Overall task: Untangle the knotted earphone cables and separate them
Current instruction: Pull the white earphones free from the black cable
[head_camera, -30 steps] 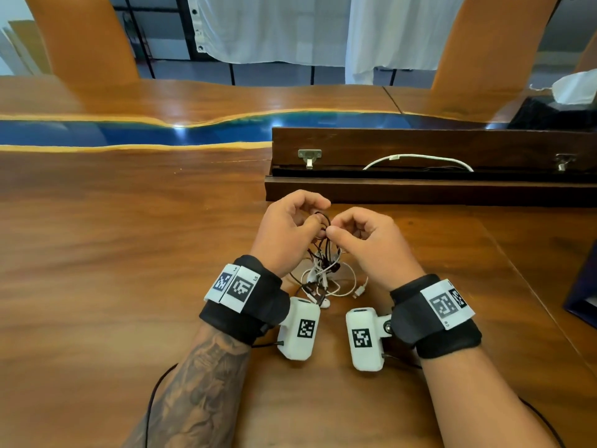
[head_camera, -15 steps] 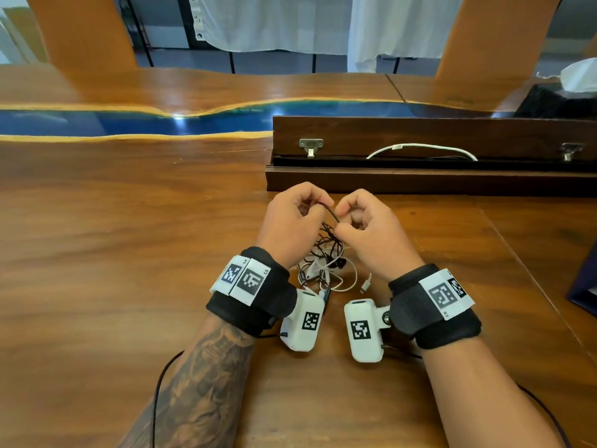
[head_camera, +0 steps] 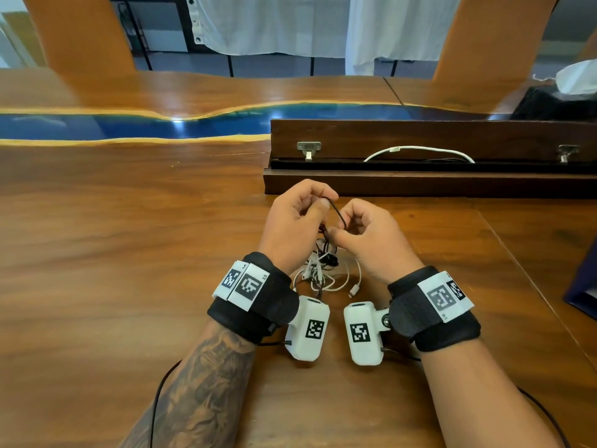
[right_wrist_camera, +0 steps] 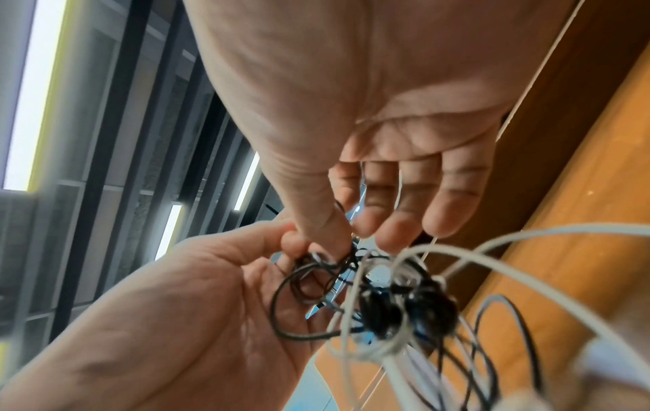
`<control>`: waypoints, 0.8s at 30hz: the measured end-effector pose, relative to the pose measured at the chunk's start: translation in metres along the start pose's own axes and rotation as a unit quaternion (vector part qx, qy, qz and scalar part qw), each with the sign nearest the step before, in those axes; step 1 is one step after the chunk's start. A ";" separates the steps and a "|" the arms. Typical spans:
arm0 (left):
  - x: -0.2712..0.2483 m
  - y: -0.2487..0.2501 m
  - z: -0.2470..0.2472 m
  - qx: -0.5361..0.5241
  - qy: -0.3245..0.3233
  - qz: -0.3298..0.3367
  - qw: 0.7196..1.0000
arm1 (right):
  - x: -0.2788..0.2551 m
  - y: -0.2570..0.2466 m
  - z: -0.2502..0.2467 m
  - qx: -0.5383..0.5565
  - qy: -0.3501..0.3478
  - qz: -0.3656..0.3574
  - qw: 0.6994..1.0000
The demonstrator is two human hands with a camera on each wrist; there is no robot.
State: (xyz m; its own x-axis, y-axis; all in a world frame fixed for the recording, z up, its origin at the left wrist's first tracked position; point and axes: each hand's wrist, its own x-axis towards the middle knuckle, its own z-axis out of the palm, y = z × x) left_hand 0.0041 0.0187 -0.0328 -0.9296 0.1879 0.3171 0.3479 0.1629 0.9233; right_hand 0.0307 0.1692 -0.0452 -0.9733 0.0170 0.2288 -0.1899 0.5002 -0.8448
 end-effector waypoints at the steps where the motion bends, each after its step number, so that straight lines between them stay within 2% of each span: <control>1: 0.000 0.000 0.001 0.003 -0.006 0.000 1.000 | 0.000 0.000 -0.001 -0.006 0.013 0.002 1.000; 7: 0.002 -0.007 -0.002 0.052 -0.009 0.003 0.999 | 0.003 0.001 -0.001 0.011 0.119 0.013 0.993; 11: 0.003 -0.010 0.000 0.103 0.006 0.004 0.995 | 0.004 -0.003 0.003 0.097 0.157 0.017 0.983; 14: 0.005 -0.012 -0.003 0.111 0.049 0.001 0.993 | 0.004 -0.006 0.006 0.136 0.155 0.017 0.978; 20: 0.008 -0.014 -0.012 0.111 0.102 0.005 0.989 | 0.003 0.000 0.003 0.066 0.114 -0.006 0.991; 22: 0.010 -0.011 -0.013 0.058 0.118 -0.008 0.991 | 0.003 0.003 0.002 0.030 0.088 0.008 0.996; 24: 0.009 -0.005 -0.013 -0.038 0.114 -0.030 0.992 | 0.003 0.005 0.000 0.018 0.070 0.024 0.997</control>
State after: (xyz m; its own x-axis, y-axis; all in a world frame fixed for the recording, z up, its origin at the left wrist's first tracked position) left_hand -0.0080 0.0069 -0.0317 -0.9548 -0.0459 0.2935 0.2885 0.0929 0.9530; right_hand 0.0265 0.1721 -0.0484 -0.9543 0.1620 0.2513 -0.1511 0.4642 -0.8727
